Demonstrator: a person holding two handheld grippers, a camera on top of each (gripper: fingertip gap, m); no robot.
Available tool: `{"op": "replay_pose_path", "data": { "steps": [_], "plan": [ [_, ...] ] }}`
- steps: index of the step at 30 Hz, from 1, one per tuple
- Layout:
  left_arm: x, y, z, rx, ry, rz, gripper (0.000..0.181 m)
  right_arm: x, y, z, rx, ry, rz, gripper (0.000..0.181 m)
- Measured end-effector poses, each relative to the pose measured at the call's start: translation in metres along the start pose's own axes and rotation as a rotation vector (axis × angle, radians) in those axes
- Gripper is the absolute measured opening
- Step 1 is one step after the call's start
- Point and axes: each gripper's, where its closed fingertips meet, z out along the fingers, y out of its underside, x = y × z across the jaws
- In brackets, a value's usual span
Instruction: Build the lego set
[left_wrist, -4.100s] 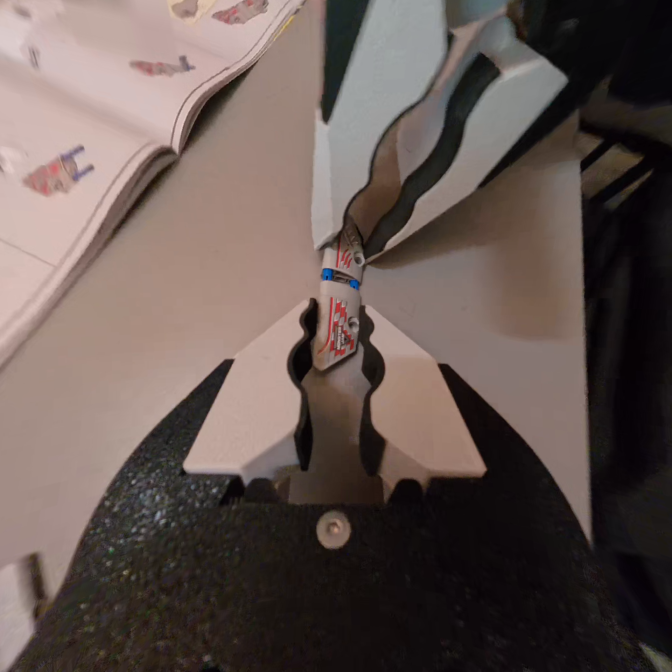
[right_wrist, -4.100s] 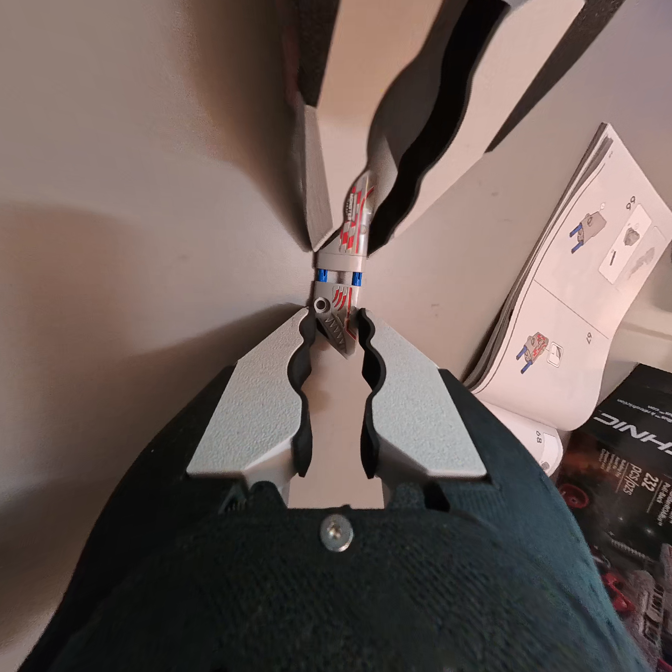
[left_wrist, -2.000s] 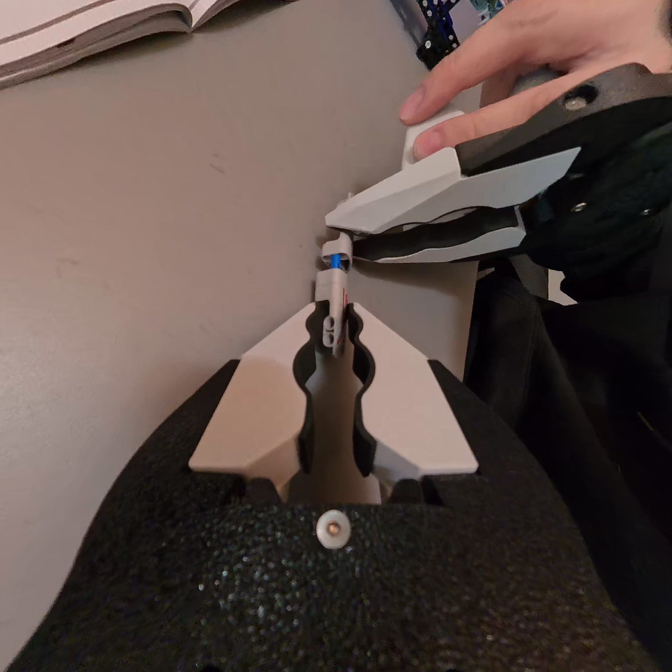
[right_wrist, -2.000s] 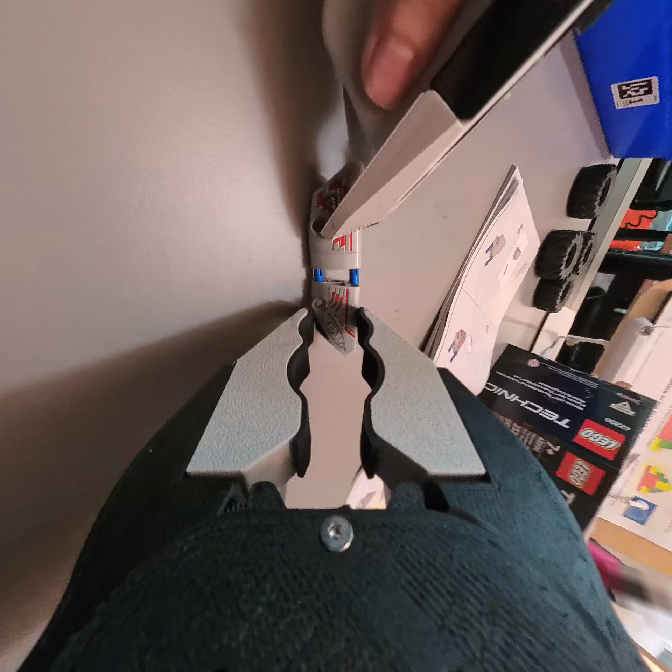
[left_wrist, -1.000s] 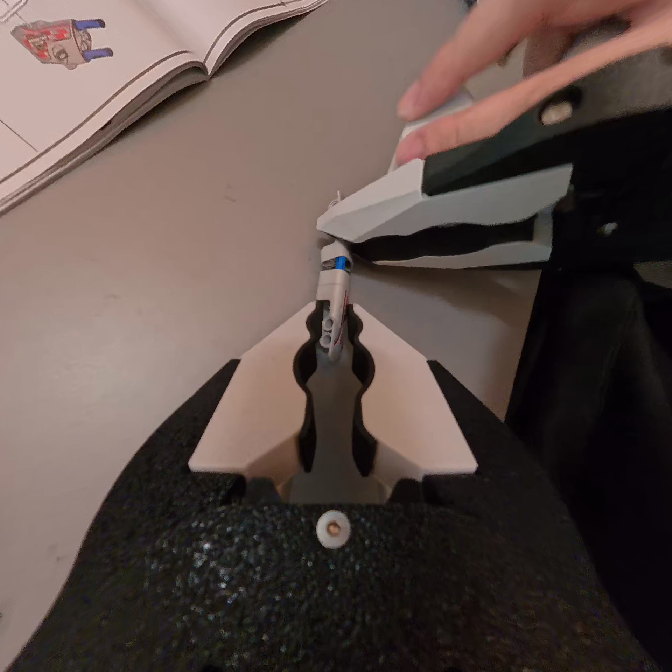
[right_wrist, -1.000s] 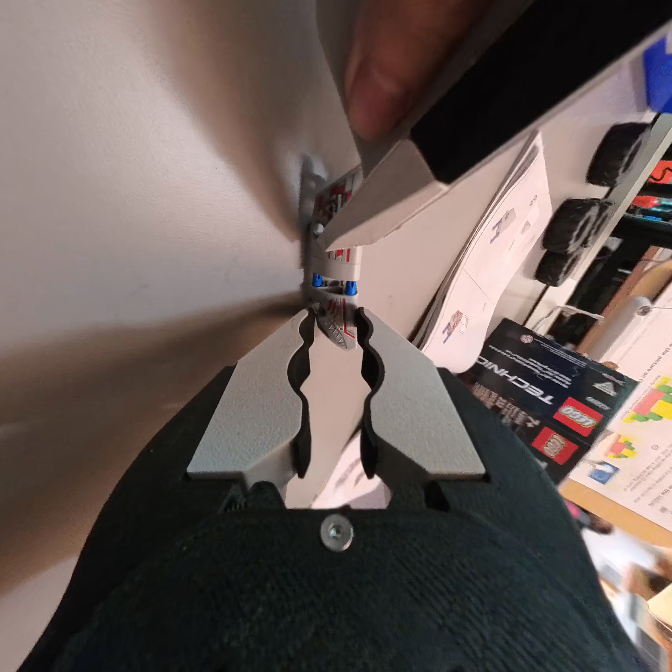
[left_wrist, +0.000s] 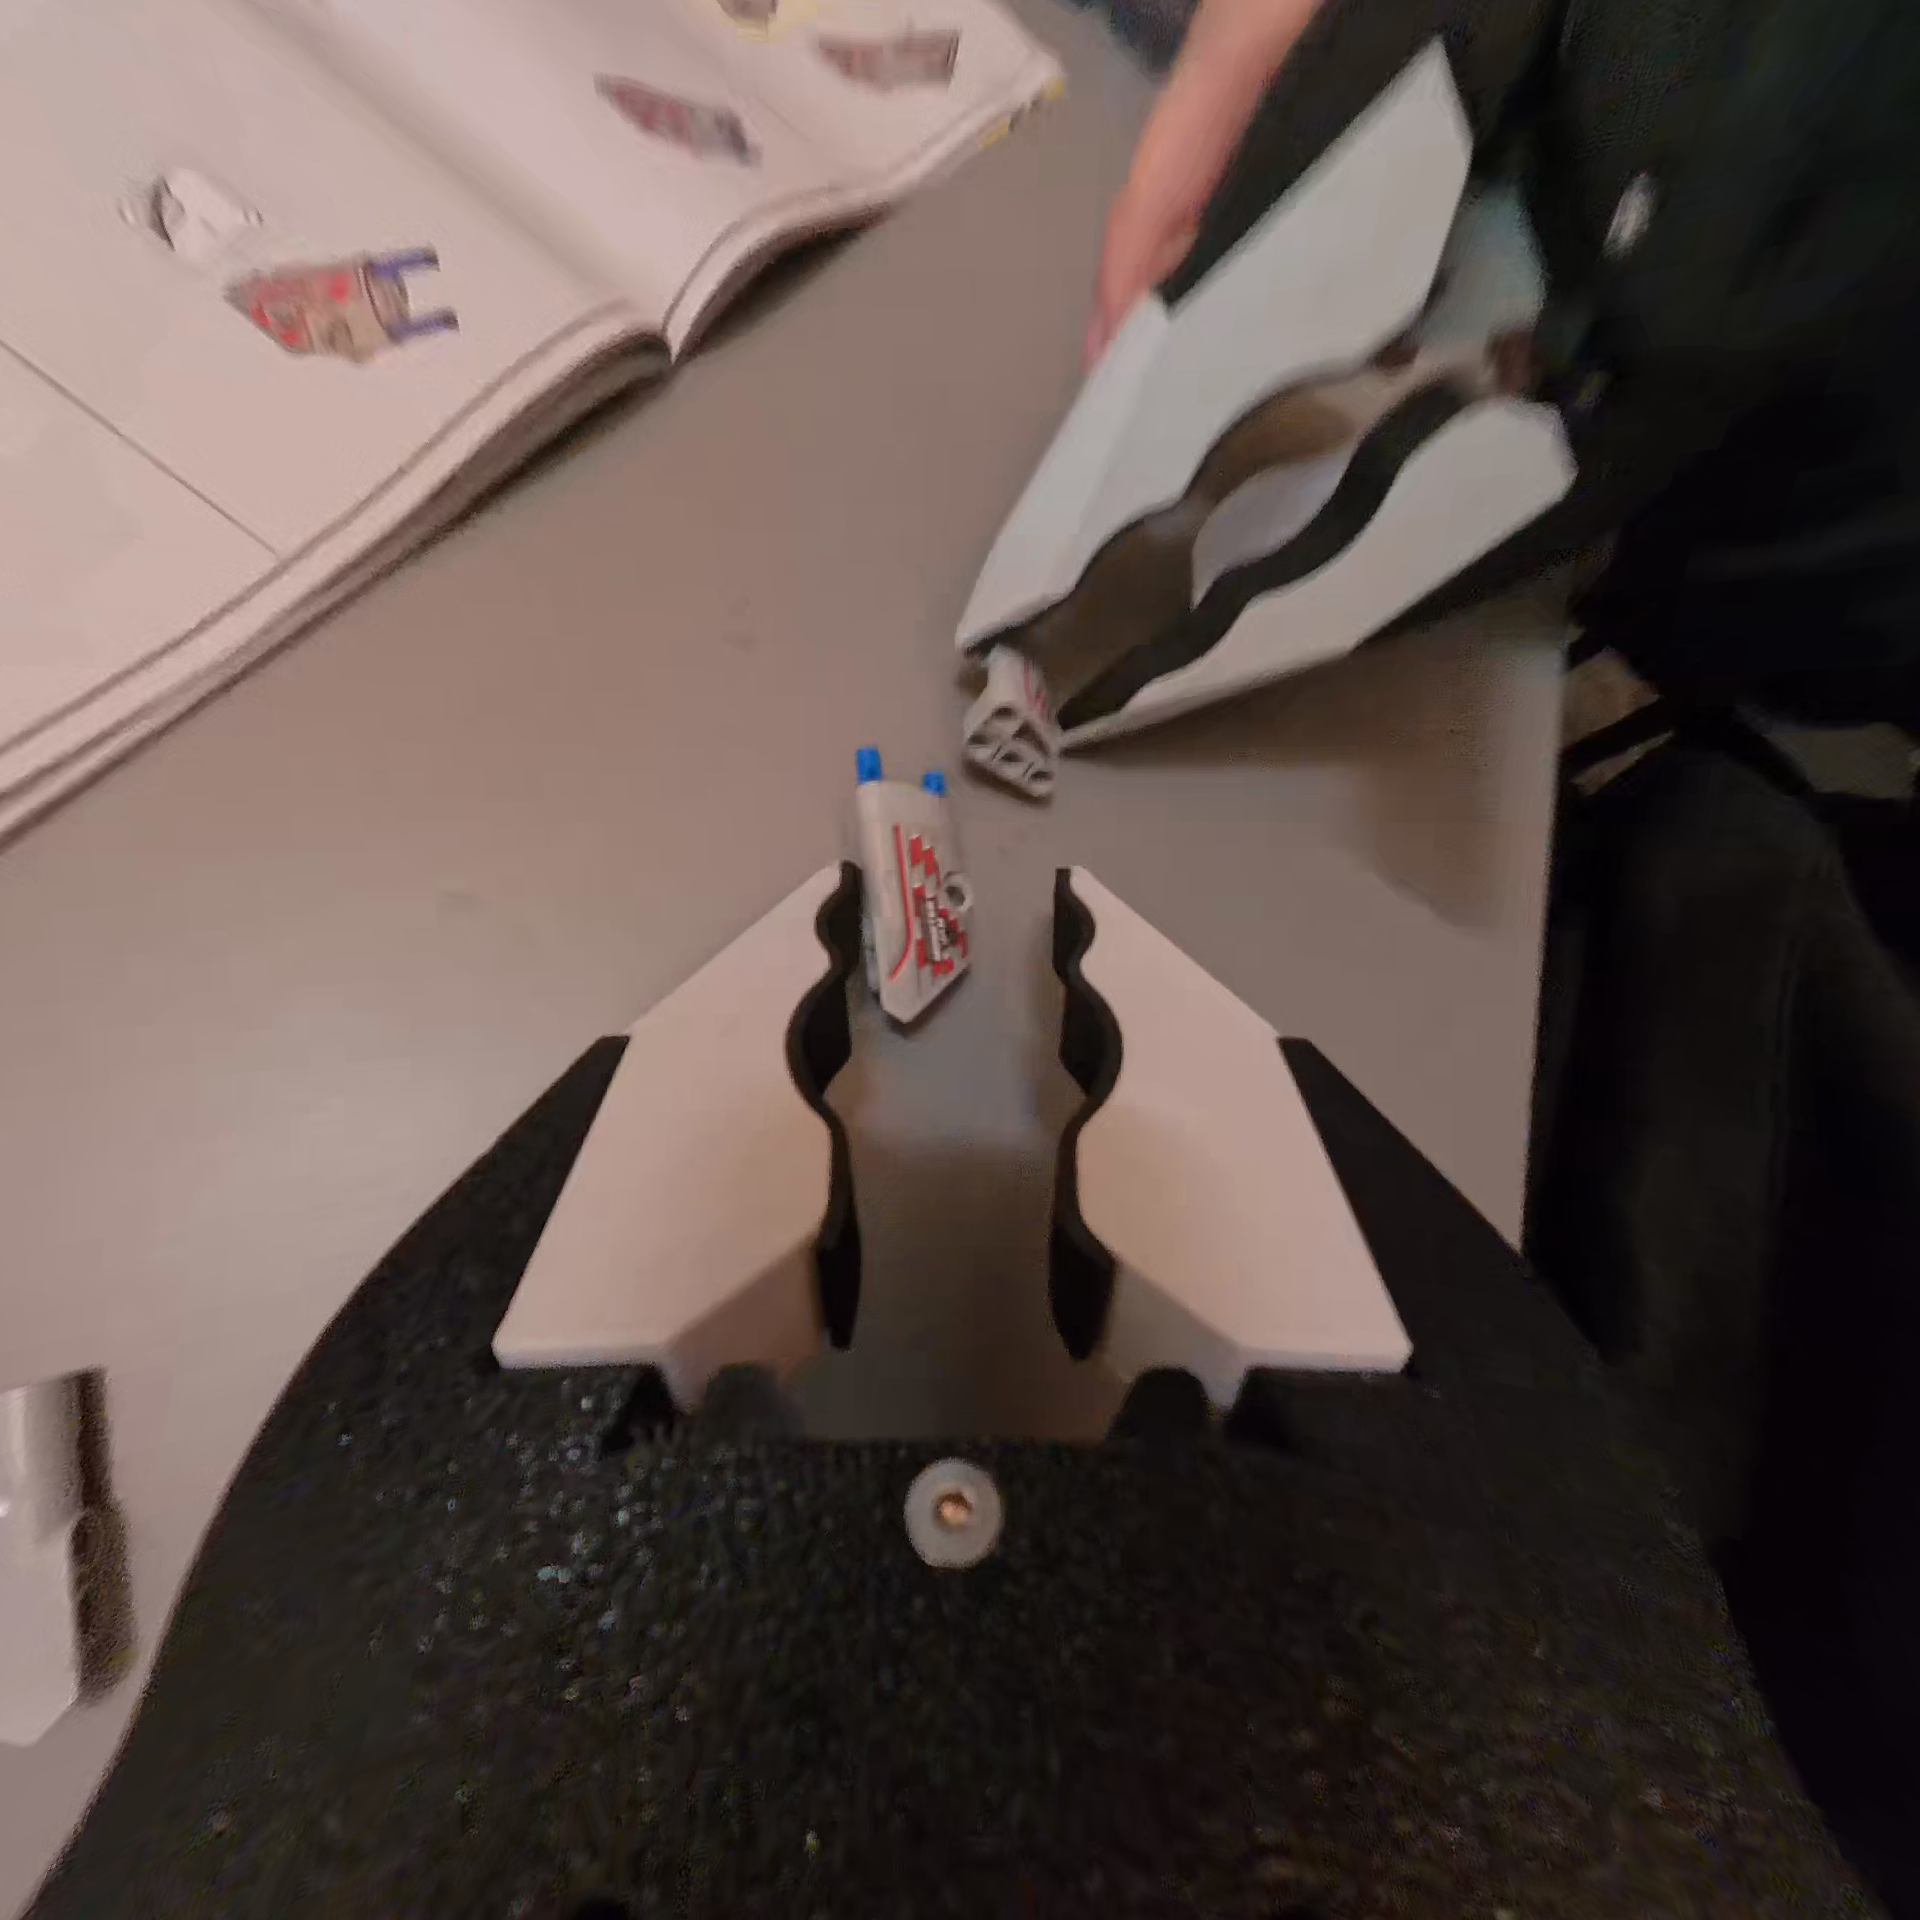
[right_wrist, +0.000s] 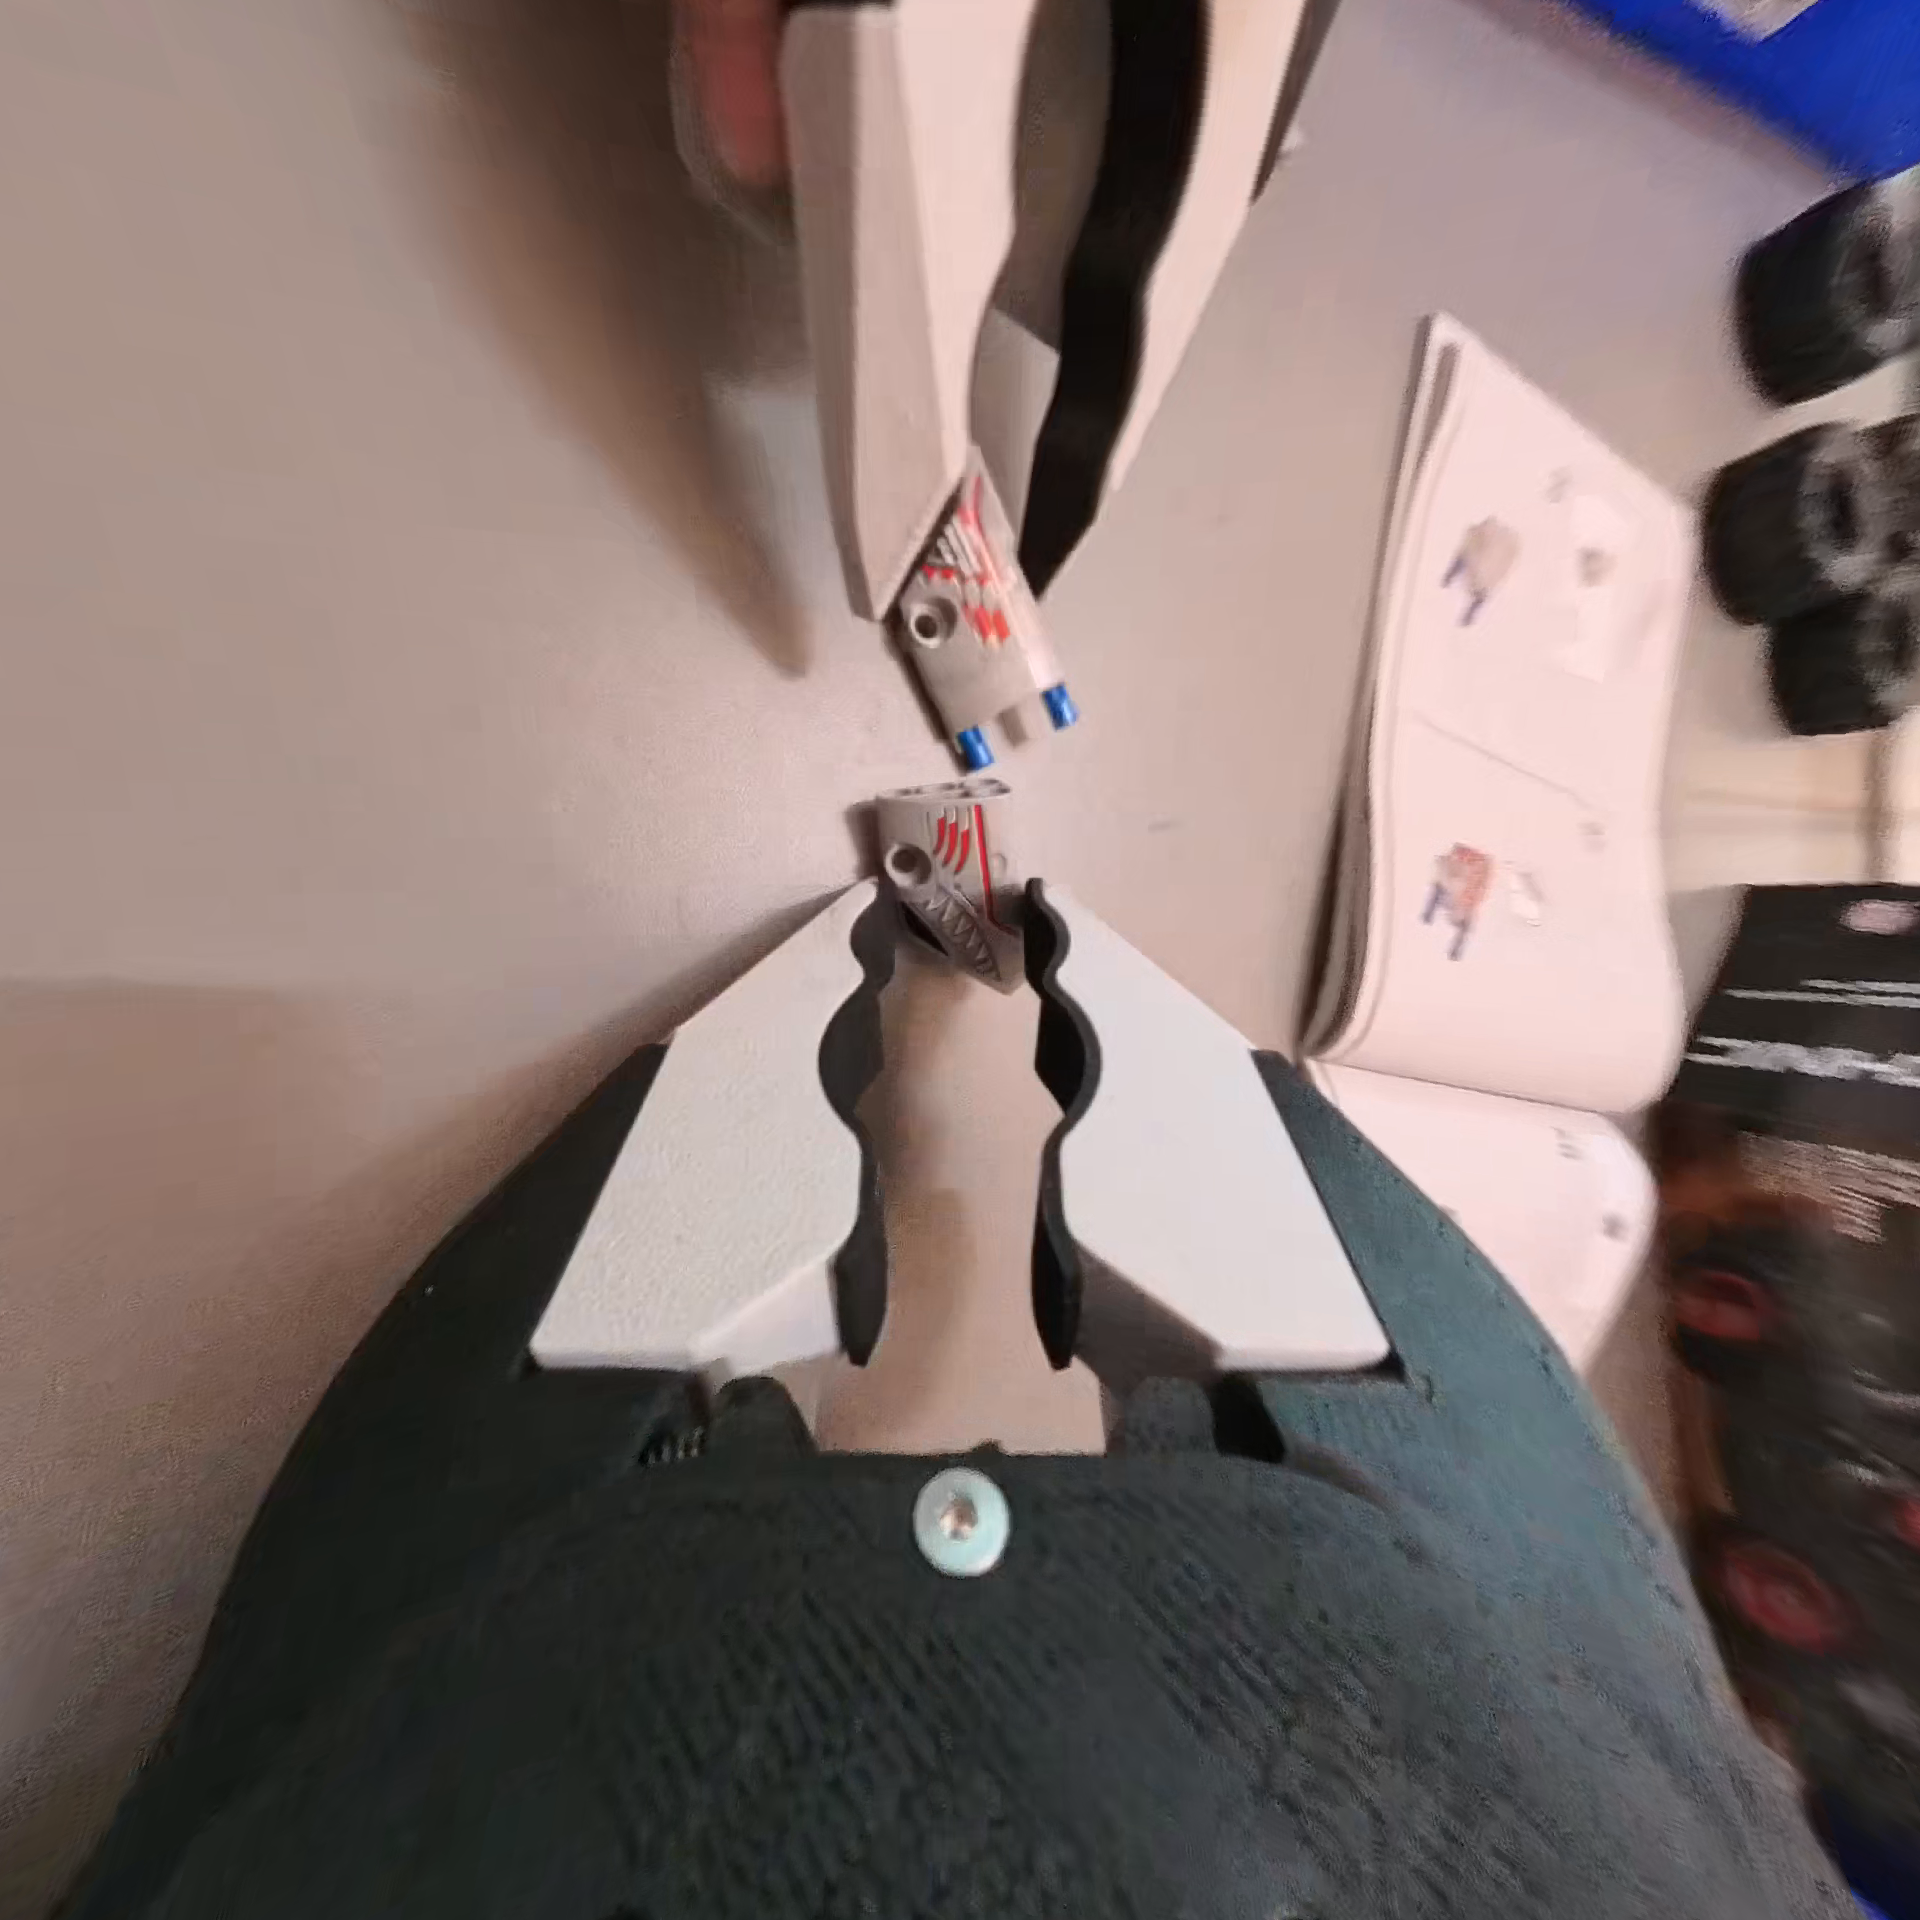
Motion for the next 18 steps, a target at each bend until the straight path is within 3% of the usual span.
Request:
{"op": "replay_pose_path", "data": {
  "steps": [3, 6, 9, 10, 12, 18],
  "plan": [
    [0.011, -0.022, -0.005, 0.119, 0.048, -0.025, 0.032, 0.001, -0.003, -0.003, -0.021, 0.209, -0.099, 0.023],
    [0.018, -0.026, -0.002, 0.116, 0.035, -0.027, 0.034, 0.009, -0.017, -0.015, -0.004, 0.419, -0.194, 0.023],
    [0.028, -0.028, 0.003, 0.112, 0.045, -0.008, 0.029, 0.008, -0.032, -0.024, 0.055, 0.511, -0.226, 0.023],
    [0.032, -0.030, 0.004, 0.118, 0.055, 0.003, 0.015, 0.005, -0.034, -0.024, 0.068, 0.508, -0.228, 0.023],
    [0.034, -0.026, 0.007, 0.094, 0.046, 0.049, 0.014, 0.001, -0.033, -0.022, 0.083, 0.475, -0.206, 0.023],
    [0.041, -0.015, 0.015, 0.049, 0.050, 0.321, 0.014, -0.020, -0.027, -0.012, 0.185, 0.079, 0.022, 0.022]
  ]
}}
